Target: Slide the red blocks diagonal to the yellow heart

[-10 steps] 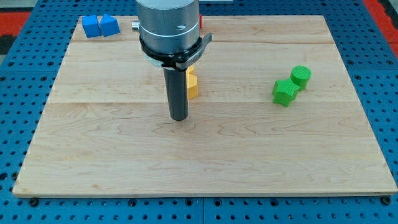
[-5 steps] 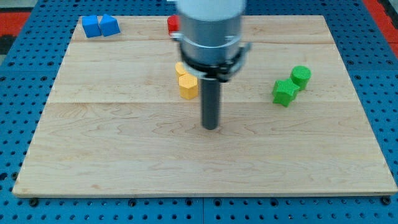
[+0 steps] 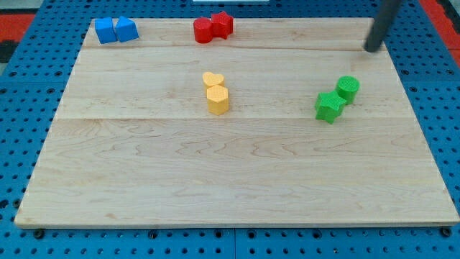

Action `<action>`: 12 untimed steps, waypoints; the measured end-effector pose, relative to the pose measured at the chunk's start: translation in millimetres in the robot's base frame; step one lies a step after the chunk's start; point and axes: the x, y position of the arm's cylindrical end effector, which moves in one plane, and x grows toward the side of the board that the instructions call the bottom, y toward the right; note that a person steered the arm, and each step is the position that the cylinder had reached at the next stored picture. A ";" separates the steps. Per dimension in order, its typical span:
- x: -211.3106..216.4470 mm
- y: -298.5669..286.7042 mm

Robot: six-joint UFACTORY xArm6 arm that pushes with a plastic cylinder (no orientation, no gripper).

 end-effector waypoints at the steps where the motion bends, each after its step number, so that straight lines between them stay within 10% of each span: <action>1: -55.9 -58.4; 7: -56.2 -278.2; 12: -58.0 -279.9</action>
